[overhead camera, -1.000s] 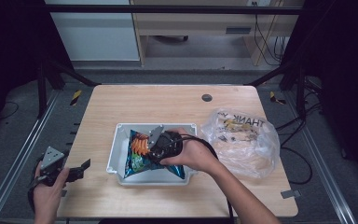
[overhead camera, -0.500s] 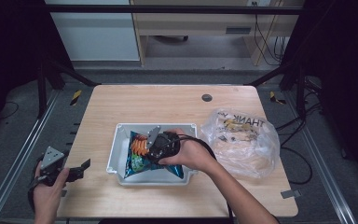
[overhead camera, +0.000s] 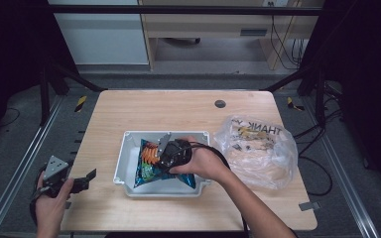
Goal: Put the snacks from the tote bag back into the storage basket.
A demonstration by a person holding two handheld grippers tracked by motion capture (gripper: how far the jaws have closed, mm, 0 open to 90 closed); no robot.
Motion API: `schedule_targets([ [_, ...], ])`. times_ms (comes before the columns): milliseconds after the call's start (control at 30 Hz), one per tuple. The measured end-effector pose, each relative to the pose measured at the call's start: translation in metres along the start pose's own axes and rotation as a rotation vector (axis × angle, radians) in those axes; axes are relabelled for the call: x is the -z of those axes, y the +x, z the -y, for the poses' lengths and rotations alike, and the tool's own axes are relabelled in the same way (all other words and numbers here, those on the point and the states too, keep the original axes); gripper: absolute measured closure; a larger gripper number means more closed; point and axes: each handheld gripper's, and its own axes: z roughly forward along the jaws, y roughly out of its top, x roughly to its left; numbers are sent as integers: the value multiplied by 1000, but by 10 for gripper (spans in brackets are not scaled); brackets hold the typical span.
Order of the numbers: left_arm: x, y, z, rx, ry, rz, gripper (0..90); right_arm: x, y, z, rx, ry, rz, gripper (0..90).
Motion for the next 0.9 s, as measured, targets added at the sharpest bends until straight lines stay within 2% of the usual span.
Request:
schedule_targets([
  [900,0,0,0,1,-1,1,53,-9,-4,1,-4,19,-6,395],
])
